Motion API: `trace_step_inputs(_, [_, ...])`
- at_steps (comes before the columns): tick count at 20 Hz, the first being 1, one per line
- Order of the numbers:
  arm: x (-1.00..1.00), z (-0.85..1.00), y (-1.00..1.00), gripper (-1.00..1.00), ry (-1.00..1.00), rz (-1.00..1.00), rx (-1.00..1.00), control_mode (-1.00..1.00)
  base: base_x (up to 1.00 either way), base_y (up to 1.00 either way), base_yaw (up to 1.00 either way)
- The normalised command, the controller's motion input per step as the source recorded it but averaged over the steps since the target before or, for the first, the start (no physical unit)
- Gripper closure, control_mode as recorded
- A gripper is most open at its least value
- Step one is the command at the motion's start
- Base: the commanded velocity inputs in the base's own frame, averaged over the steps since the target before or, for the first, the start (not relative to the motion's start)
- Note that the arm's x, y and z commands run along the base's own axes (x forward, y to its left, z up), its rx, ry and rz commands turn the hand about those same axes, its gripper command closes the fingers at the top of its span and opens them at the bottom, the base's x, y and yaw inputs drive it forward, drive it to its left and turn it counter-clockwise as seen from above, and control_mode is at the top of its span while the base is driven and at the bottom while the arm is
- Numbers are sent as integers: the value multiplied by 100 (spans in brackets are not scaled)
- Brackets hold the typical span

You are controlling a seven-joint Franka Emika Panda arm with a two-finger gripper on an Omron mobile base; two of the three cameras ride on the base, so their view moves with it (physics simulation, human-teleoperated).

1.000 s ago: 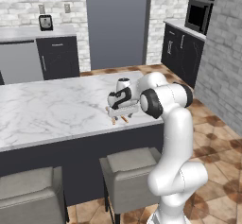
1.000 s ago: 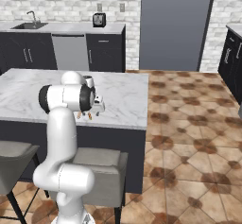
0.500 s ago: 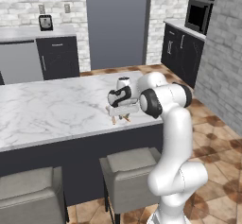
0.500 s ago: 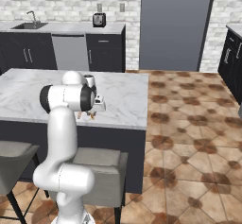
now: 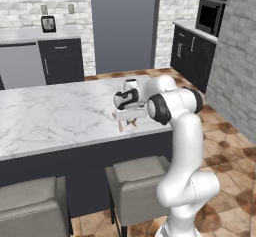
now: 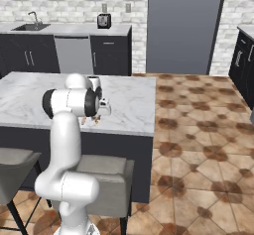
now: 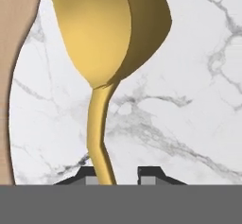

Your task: Pick up the metallic utensils from the counter and place them in the open drawer. Make sure not to pick up any wooden utensils.

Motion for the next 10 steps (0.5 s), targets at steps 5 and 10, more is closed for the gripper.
trace_step_inputs(5, [-67, 91, -19, 100, -21, 3, 3, -100, 0, 0, 0])
trace_step_inputs(10, [-91, 100, -18, 100, -21, 4, 3, -100, 0, 0, 0])
